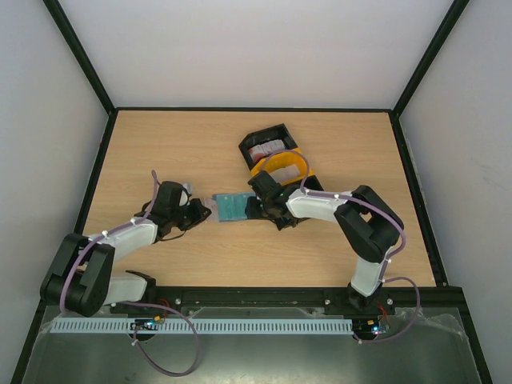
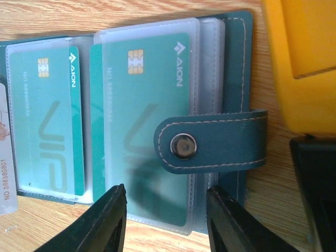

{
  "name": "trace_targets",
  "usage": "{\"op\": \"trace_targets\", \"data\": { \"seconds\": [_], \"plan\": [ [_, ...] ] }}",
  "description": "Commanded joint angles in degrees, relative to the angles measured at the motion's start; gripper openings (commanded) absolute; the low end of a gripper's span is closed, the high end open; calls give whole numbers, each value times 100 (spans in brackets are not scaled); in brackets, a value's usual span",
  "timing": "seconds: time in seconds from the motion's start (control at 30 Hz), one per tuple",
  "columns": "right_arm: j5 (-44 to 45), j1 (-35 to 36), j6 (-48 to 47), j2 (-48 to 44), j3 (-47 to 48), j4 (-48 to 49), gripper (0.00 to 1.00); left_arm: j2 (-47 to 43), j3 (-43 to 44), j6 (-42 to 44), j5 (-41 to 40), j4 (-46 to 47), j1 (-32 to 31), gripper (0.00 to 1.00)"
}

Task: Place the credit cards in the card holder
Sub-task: Turn over the card slot in the card holder.

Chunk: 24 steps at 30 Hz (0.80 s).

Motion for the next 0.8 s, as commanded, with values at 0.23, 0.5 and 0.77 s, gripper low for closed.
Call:
{"op": "trace_targets", "data": {
  "seconds": [0.23, 0.5, 0.77],
  "plan": [
    [183, -5, 6, -4, 243, 36, 32, 177, -67, 117, -185, 11, -28, 3],
    [345, 6, -79, -110, 297, -106, 32, 198, -63, 117, -241, -17, -43, 3],
    [369, 3, -30, -97, 269, -38, 15, 196, -66, 117, -255, -44, -44, 3]
  ]
}}
